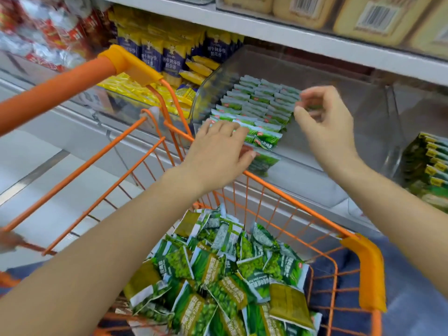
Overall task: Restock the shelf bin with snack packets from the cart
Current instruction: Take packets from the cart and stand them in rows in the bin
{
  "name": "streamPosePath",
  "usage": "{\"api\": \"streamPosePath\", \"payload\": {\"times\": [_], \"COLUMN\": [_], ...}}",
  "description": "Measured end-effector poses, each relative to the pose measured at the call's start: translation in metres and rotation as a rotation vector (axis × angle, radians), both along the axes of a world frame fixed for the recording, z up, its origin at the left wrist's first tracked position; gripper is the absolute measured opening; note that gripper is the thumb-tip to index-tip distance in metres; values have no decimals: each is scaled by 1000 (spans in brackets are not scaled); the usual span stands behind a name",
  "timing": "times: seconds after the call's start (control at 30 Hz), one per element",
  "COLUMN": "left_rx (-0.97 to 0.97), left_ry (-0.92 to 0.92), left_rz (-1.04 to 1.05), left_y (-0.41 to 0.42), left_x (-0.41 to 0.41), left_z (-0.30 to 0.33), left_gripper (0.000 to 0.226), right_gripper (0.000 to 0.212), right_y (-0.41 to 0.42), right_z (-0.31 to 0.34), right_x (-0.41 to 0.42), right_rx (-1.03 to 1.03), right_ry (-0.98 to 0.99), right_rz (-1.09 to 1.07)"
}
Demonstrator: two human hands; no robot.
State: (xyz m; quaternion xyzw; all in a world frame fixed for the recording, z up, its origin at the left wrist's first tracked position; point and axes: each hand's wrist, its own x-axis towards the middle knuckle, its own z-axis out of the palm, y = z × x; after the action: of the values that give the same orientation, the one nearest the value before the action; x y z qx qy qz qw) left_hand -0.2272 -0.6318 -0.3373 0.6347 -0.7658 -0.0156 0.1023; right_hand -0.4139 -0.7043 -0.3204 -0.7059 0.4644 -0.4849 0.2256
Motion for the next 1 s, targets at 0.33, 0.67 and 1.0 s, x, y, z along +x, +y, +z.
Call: {"api": "streamPosePath", "payload": {"times": [0.33, 0.67, 1.0], "left_rx": [752, 1152, 1154], "left_ry": [-251, -143, 14], "left_rz": [-235, -411, -306], "left_y": [88, 96, 90], "left_x": [24, 14, 19], "left_z": [-19, -44, -40], "left_gripper": [29, 40, 22], "right_gripper": [46, 44, 39], "right_y": [134, 125, 110], "right_z": [-34, -59, -45], "right_x": [4, 31, 25], "right_rx": [278, 383, 479], "right_ry": [1476, 1274, 864], "right_rz": [862, 847, 794]}}
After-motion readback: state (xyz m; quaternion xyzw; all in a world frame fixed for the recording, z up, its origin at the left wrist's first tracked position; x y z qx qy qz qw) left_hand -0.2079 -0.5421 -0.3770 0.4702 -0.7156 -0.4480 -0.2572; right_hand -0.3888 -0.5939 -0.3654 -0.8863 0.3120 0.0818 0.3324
